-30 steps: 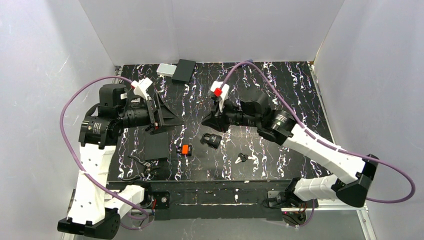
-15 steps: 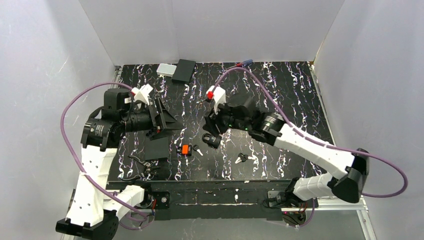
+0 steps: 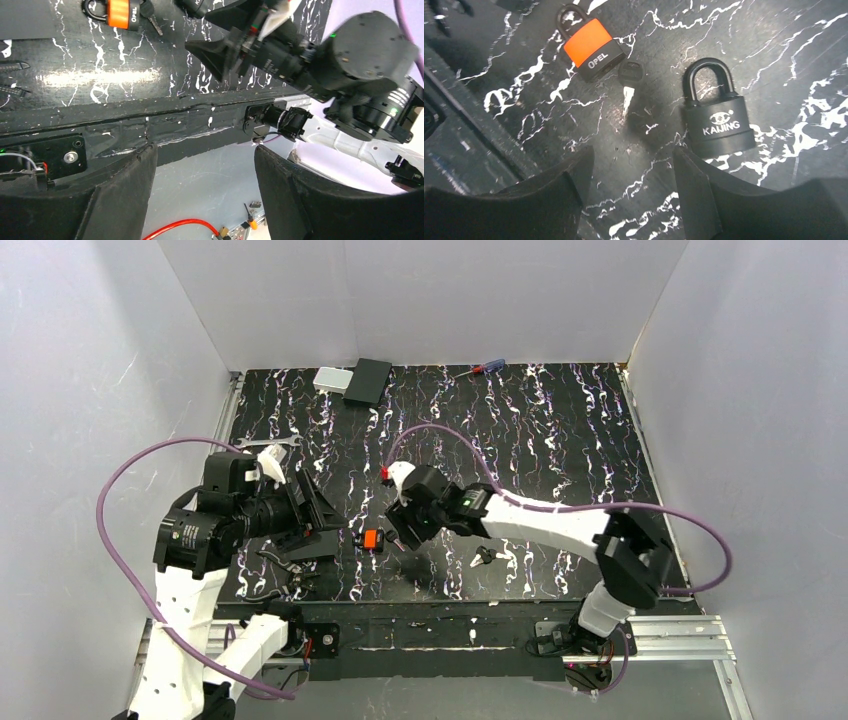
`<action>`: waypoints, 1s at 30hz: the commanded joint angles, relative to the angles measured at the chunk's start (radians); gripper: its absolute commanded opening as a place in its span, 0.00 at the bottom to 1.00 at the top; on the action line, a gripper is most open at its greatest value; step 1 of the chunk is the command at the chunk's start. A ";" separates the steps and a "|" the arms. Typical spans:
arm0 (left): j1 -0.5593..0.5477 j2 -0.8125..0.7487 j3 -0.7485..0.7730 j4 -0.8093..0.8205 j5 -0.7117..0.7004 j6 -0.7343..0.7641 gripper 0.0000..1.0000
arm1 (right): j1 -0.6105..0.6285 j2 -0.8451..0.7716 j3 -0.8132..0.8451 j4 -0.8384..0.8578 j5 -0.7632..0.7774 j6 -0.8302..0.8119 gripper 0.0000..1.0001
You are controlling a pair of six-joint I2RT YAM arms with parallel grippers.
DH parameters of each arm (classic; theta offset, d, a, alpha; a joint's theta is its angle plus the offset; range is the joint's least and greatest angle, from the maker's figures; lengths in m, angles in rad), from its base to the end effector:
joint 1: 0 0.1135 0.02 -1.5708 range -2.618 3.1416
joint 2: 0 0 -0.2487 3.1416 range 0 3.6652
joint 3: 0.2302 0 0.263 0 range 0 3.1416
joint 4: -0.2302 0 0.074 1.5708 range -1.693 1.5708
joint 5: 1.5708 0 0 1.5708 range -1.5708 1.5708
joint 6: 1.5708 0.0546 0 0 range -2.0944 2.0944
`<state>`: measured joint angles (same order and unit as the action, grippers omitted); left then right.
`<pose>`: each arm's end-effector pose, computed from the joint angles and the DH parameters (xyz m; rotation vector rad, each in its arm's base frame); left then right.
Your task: Unlock with the key
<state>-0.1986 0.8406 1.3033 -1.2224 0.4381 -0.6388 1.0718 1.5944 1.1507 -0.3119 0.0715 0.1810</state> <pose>0.1385 -0.0515 0.3818 -0.3021 2.4085 -0.9133 0.1836 0.3286 0.2183 -0.9954 2.1708 0.5352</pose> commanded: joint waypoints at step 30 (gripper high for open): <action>-0.001 -0.051 -0.011 -0.090 -0.080 0.076 0.69 | 0.080 0.478 0.286 -0.028 0.166 0.093 0.49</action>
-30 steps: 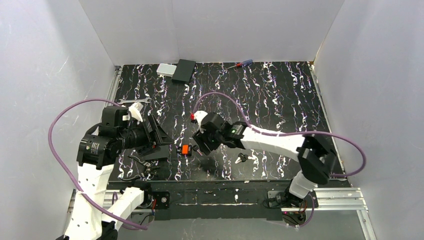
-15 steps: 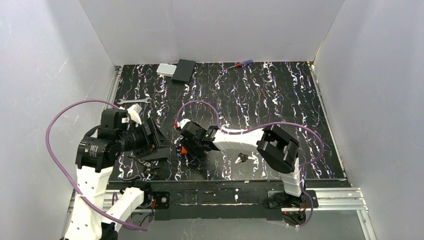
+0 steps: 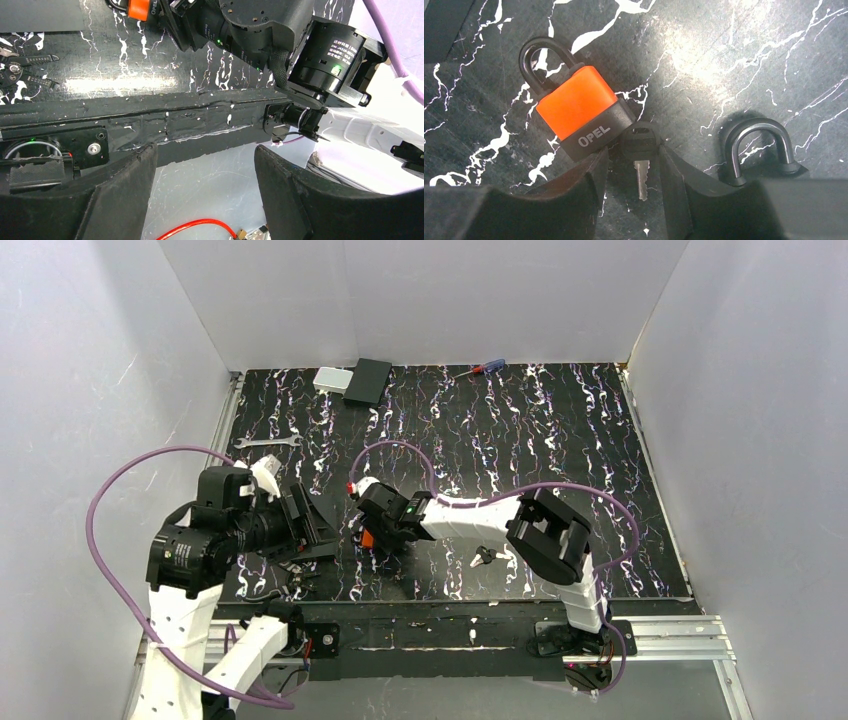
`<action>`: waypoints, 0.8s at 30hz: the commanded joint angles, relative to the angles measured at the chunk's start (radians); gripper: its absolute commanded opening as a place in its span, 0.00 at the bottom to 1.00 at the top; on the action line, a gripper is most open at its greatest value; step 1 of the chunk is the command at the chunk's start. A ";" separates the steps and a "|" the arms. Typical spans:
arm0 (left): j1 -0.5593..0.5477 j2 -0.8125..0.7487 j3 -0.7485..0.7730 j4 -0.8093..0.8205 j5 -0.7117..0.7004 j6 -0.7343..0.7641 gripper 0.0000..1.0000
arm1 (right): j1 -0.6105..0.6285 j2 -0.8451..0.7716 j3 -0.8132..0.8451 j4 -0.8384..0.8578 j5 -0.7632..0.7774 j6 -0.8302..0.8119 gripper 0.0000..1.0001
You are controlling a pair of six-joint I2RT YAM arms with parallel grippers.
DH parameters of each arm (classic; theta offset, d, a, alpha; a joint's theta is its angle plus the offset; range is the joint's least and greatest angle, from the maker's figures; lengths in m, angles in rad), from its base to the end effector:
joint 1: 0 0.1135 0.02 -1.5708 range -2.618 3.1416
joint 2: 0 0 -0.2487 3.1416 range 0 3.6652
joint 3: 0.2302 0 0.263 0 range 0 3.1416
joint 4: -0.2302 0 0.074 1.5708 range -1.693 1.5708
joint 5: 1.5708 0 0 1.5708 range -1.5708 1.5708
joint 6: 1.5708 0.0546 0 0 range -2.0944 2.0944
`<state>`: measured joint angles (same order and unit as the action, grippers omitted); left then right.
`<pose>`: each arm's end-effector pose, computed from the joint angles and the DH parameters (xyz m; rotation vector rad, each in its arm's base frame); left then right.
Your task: Unlock with the key
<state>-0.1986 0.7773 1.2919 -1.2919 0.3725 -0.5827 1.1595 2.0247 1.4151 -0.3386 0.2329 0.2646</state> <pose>0.1187 -0.0442 0.3786 -0.2747 2.4147 -0.8087 0.1905 0.4051 0.1363 -0.9994 2.3006 0.3050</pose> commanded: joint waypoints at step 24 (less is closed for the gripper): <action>-0.001 0.046 0.013 -0.012 -0.043 0.032 0.69 | -0.059 0.035 0.014 -0.095 -0.144 0.010 0.51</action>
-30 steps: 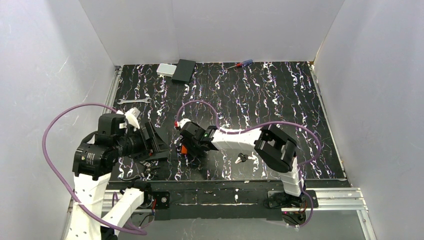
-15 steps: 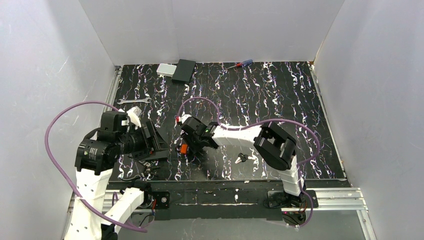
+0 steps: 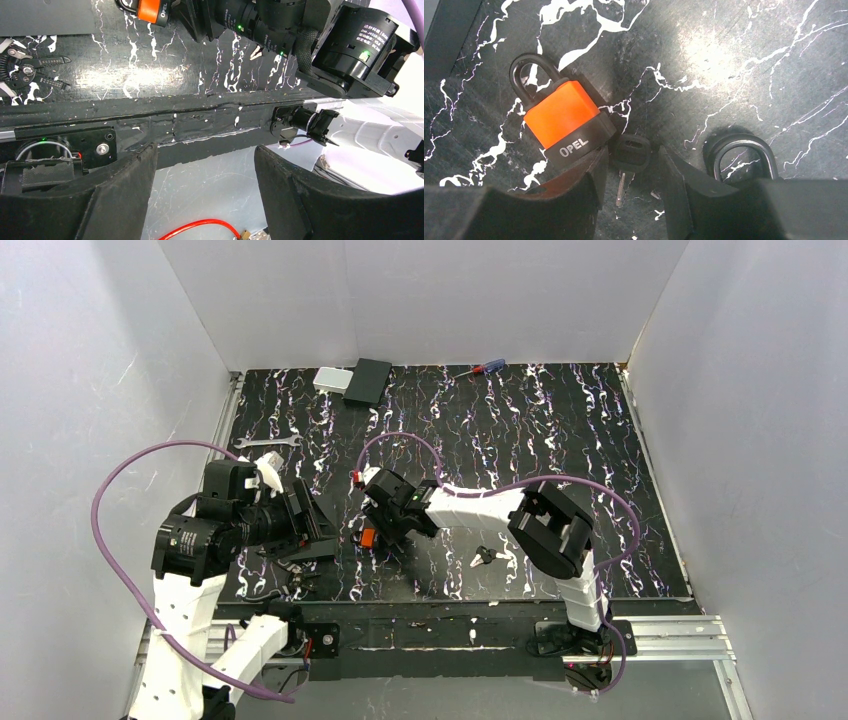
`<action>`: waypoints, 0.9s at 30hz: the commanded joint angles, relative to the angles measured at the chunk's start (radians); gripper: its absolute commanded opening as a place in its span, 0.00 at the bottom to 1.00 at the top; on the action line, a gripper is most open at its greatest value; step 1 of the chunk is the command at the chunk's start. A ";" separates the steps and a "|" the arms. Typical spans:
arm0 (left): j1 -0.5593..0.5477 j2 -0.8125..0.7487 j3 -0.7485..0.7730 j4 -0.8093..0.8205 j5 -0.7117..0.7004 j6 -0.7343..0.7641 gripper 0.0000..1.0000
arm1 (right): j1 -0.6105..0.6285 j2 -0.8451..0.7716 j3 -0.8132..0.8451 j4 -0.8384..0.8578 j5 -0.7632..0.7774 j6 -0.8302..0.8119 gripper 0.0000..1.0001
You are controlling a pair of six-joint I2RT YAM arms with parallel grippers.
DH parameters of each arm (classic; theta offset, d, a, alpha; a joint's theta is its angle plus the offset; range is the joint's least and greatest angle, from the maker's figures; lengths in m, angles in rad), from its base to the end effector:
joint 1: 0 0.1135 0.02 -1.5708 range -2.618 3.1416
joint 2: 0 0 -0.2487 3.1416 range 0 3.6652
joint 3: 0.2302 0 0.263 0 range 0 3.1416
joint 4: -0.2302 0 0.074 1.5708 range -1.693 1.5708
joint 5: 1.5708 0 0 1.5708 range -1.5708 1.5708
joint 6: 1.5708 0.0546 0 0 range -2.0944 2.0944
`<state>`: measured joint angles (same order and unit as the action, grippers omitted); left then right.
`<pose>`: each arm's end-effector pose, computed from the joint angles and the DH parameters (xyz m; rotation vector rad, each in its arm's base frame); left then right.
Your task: Unlock with the key
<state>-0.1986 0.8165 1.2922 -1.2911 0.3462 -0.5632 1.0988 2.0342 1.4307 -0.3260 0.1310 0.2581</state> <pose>0.1295 -0.0450 0.3741 -0.2779 2.4480 -0.7615 0.2122 0.4000 0.1374 -0.9837 2.3361 0.3988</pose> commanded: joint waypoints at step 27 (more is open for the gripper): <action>-0.001 0.001 -0.003 -0.014 -0.023 0.015 0.69 | 0.045 0.116 -0.016 -0.149 0.087 0.072 0.38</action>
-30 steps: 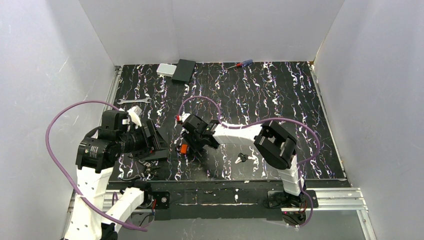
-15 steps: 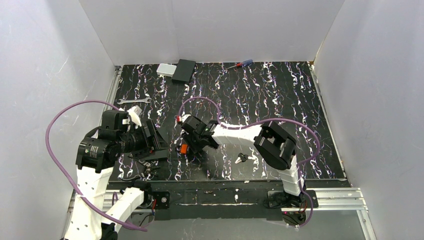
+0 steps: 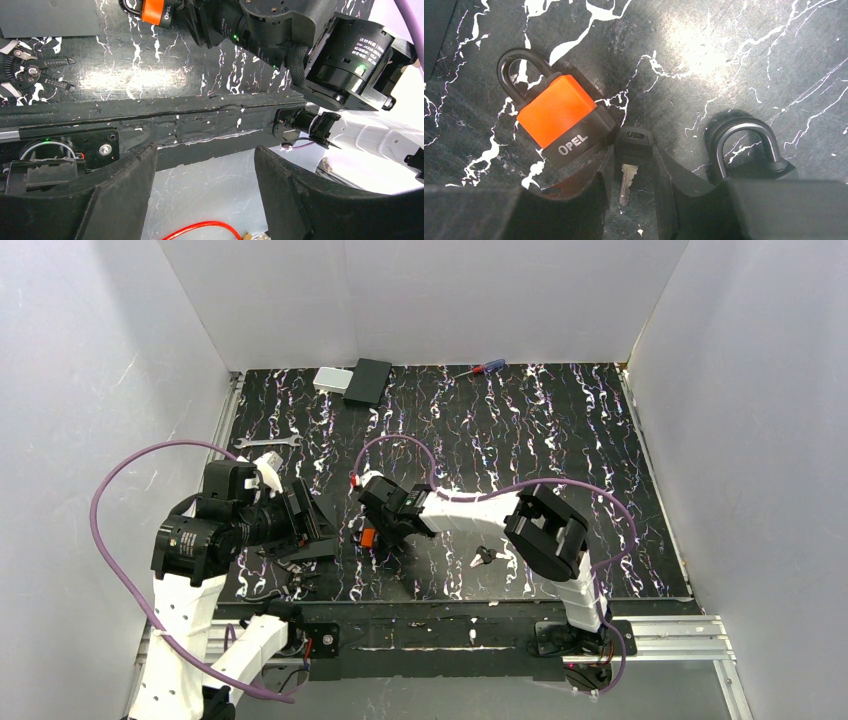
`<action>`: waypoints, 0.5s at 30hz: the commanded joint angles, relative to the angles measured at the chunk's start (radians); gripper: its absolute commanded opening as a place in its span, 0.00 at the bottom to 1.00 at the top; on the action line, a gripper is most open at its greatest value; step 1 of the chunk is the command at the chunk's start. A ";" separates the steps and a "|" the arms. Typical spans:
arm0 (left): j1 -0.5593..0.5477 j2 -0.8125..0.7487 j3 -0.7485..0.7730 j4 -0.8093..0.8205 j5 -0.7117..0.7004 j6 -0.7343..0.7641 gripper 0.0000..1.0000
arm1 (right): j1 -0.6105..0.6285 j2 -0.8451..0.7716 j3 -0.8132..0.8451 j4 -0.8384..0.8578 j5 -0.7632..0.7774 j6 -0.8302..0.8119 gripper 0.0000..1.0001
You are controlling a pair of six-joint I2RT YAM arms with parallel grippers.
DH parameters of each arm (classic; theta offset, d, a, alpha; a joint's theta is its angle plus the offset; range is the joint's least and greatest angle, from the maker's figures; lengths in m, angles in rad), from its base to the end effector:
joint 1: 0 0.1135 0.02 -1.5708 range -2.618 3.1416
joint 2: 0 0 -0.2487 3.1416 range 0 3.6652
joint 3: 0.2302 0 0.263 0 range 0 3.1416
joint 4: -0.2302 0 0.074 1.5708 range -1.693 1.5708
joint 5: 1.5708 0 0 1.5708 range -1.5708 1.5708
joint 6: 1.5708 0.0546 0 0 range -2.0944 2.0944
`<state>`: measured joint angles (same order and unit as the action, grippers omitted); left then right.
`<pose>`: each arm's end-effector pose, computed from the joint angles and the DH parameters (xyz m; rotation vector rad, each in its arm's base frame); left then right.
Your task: Unlock with the key
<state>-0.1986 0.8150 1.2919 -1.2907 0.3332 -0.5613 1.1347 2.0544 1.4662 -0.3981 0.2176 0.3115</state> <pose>0.1294 -0.0443 0.3740 -0.2813 2.4448 -0.7456 0.2017 0.4049 0.1353 -0.9426 2.3685 0.2986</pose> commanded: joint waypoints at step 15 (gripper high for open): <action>-0.001 0.052 0.021 0.003 0.006 0.033 0.69 | 0.010 -0.094 -0.156 0.040 0.026 -0.102 0.25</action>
<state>-0.1986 0.8558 1.2911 -1.2869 0.3328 -0.5480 1.1442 2.0029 1.3663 -0.2810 0.2558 0.2611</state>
